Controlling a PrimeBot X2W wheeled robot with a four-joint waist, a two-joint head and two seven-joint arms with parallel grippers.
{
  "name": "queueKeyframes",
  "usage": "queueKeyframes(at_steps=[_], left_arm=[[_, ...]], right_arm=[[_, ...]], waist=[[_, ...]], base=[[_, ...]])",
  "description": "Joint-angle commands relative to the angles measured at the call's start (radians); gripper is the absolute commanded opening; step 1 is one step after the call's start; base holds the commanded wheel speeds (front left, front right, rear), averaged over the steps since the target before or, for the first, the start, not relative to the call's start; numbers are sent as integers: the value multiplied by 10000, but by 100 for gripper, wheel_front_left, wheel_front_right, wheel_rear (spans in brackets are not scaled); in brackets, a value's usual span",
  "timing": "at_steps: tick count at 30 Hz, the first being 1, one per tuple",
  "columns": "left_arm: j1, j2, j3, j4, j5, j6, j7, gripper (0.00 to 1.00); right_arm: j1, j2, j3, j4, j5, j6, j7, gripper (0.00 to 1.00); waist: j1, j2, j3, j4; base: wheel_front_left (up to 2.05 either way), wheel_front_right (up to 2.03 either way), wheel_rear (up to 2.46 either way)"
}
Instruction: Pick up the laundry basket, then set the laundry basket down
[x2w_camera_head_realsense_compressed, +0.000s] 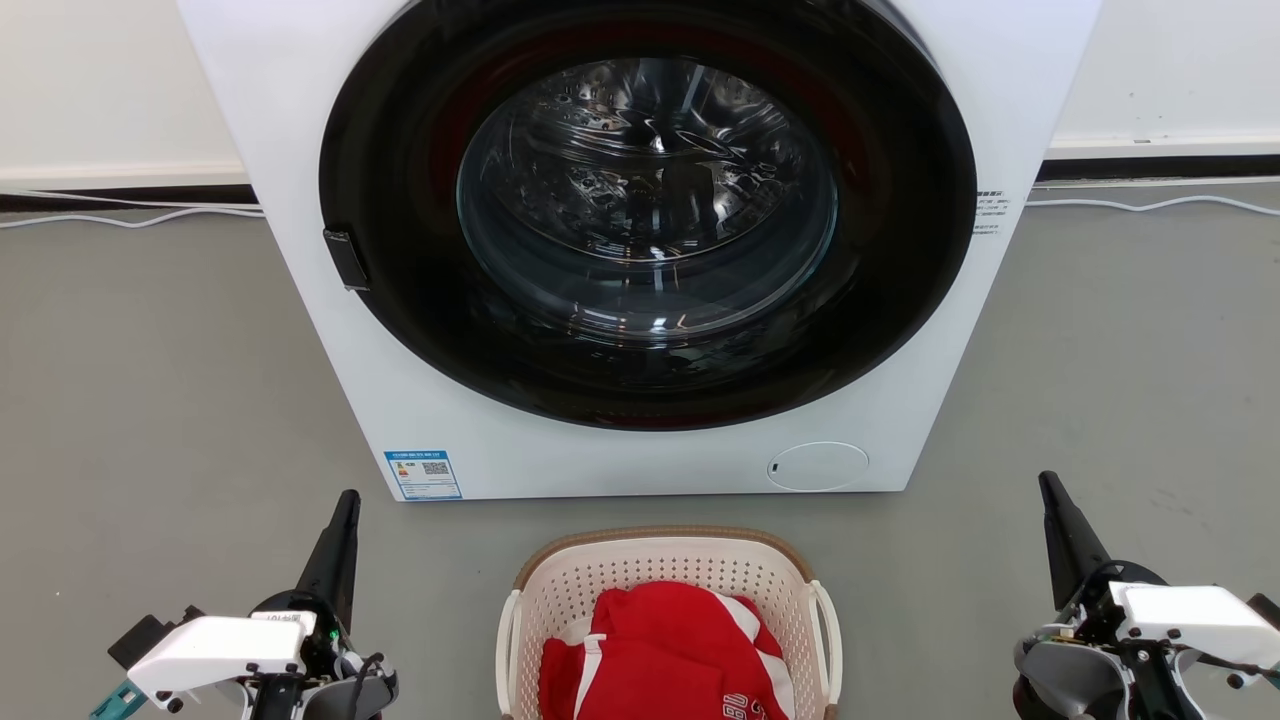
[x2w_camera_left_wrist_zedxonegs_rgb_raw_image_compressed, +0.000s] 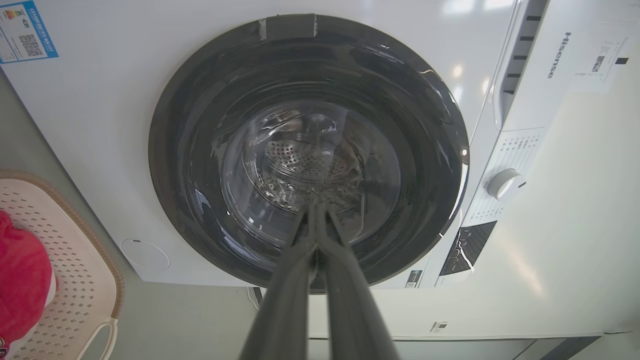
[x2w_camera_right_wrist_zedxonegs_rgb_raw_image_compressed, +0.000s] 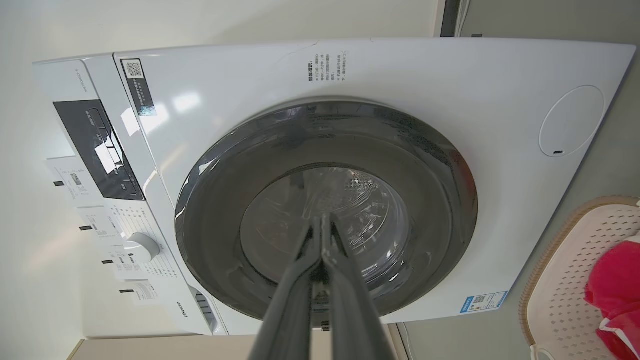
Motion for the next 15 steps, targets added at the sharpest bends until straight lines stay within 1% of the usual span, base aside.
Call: queueKeyframes(at_steps=[1, 15], left_arm=[[-169, 139, 306, -309, -47, -113, 23, 0], [-169, 139, 305, -310, -47, -113, 23, 0]], right_arm=[[-89, -15, 163, -305, 57, 73, 85, 0], [-89, -14, 164, -305, 57, 73, 85, 0]], waist=[[0, 0, 0, 0], [0, 0, 0, 0]], base=[[0, 0, 0], [0, 0, 0]])
